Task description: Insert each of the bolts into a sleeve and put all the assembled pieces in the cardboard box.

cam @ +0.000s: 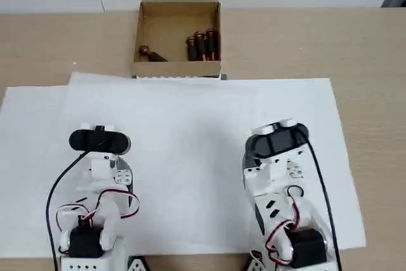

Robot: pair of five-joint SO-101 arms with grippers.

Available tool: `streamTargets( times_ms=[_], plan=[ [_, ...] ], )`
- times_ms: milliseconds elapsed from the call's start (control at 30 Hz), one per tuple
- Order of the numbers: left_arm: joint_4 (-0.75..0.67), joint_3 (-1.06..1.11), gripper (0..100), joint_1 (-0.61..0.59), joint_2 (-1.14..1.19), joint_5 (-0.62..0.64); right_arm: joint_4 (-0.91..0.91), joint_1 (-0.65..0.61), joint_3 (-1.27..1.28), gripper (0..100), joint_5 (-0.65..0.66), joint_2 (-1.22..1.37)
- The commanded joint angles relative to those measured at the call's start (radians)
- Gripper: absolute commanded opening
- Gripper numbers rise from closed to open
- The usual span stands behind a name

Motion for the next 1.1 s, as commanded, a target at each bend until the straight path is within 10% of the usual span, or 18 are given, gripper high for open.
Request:
streamTargets(
  times_ms=[0, 367, 1067],
  plan=[
    [0.032, -0.004, 1, -0.009, -0.009, 0.011, 0.012, 0.021, -0.086, 0.2, -0.017, 0.001],
    [0.035, 0.008, 1, -0.009, -0.009, 0.011, 0.039, 0.021, -0.239, 0.2, -0.017, 0.096],
    [0.035, 0.008, 1, -0.008, -0.011, 0.011, -0.269, 0.015, -1.169, 0.2, -0.017, 1.385]
  ],
)
